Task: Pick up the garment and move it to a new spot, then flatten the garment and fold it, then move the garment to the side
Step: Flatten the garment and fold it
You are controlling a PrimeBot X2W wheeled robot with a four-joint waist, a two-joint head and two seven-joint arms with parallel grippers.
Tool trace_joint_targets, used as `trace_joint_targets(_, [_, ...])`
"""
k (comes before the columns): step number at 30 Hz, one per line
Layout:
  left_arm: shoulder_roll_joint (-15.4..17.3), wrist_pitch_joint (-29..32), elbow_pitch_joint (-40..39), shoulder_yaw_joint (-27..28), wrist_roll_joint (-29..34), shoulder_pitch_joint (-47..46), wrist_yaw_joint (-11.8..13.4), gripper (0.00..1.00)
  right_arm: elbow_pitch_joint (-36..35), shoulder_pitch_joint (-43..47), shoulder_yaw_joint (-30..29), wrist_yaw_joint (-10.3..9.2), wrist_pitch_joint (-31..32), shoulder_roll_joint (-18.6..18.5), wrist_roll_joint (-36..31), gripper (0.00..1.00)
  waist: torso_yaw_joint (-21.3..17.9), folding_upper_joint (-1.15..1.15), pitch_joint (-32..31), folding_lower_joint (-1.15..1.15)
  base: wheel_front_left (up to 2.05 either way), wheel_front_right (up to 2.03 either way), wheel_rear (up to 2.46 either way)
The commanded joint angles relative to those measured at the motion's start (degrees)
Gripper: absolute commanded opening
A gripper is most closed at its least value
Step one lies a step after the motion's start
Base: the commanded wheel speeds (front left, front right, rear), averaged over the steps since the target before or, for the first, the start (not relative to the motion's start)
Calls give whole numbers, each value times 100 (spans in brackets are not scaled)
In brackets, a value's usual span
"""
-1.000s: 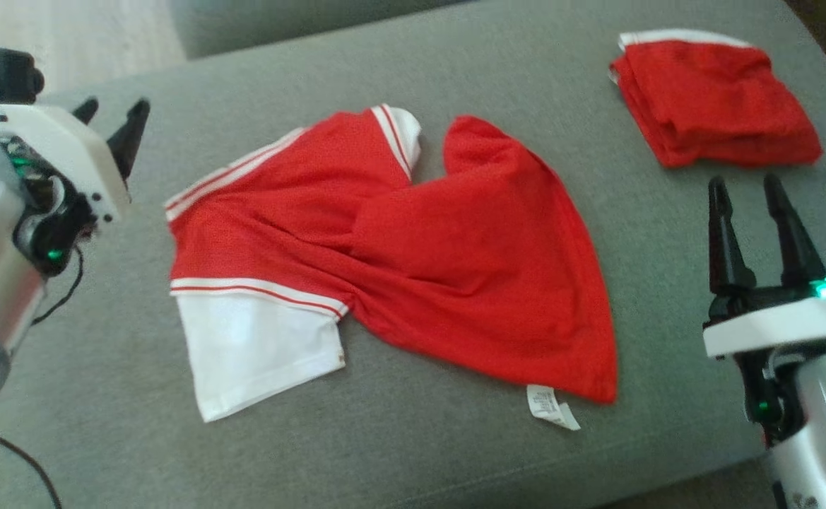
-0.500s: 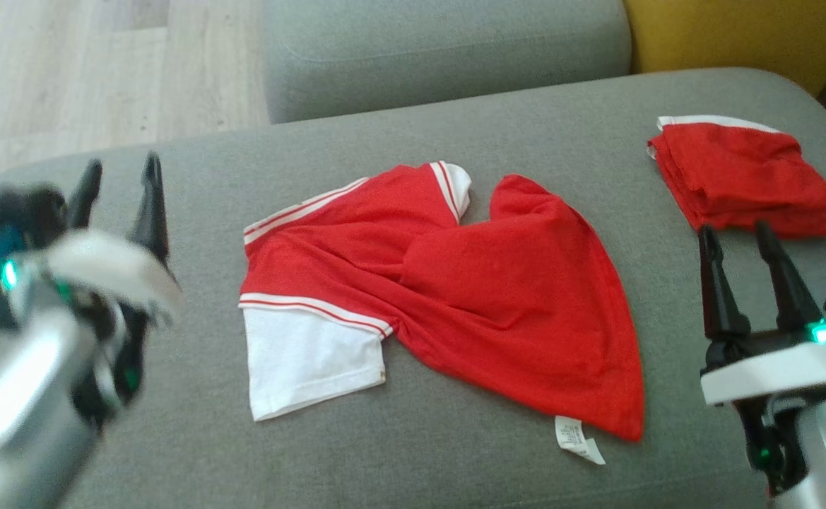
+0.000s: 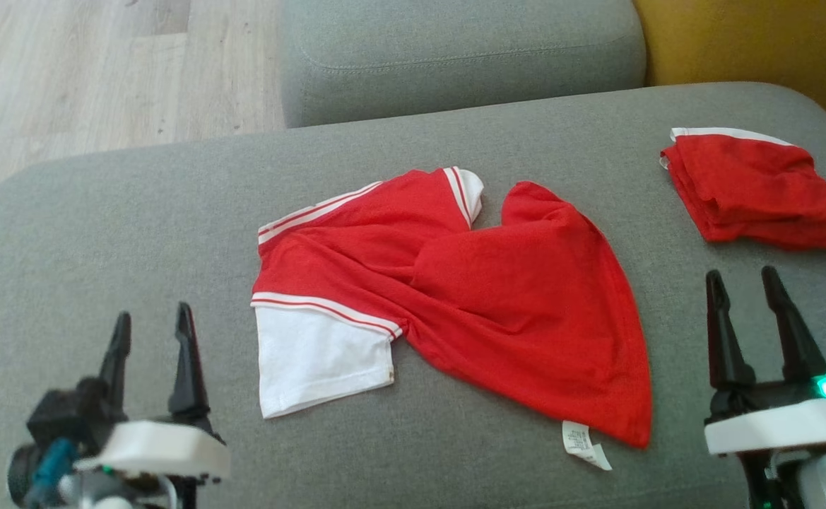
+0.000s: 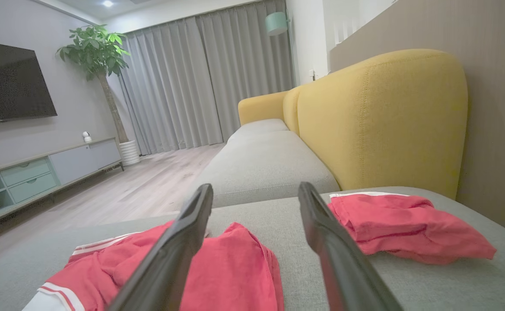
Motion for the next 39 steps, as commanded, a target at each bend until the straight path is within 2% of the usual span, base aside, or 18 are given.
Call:
trace_joint_targets(1, [-38,-69,-203,367,116,-203,-71,100,-213,-100,74,-4,-71,-86,-60,100,-6,0,1,0,0,0,0])
trace_joint_targets(4, [-303,-69,-152,515,337,-23,-268,100,-222,-69,48,-4,-86,-59,-121,100,-24,0,7,0,0,0,0])
trace_joint_targets(10, [-605,-70,28,717,627,24,-651,100,-230,-85,55,-4,-53,-76,-158,100,-51,0,-5,0,0,0,0])
trace_joint_targets(18, [-851,-70,187,976,867,63,-931,100,-225,-96,11,-4,-18,-99,-165,100,-98,0,-11,0,0,0,0])
trace_joint_targets(22, [-875,-33,358,989,883,100,-1038,100,-212,-94,-24,-4,151,-118,-205,100,-114,0,-3,0,0,0,0])
trace_joint_targets(27, [-749,780,623,922,667,55,-1092,100,-7,-18,83,-4,1505,-194,-4,100,-133,0,60,0,0,0,0])
trace_joint_targets(28, [-749,780,623,922,667,55,-1092,100,-7,-18,83,-4,1505,-194,-4,100,-133,0,60,0,0,0,0])
trace_joint_targets(32, [-643,1746,776,758,463,82,-1129,100,198,196,324,-4,3042,-259,151,100,-142,0,156,0,0,0,0])
trace_joint_targets(35, [-593,2164,784,636,414,49,-1156,100,261,317,269,-4,3832,-118,355,100,-152,0,295,0,0,0,0])
trace_joint_targets(39, [-579,2582,909,422,337,-100,-1320,100,277,342,130,-4,4362,98,368,100,-142,0,508,0,0,0,0])
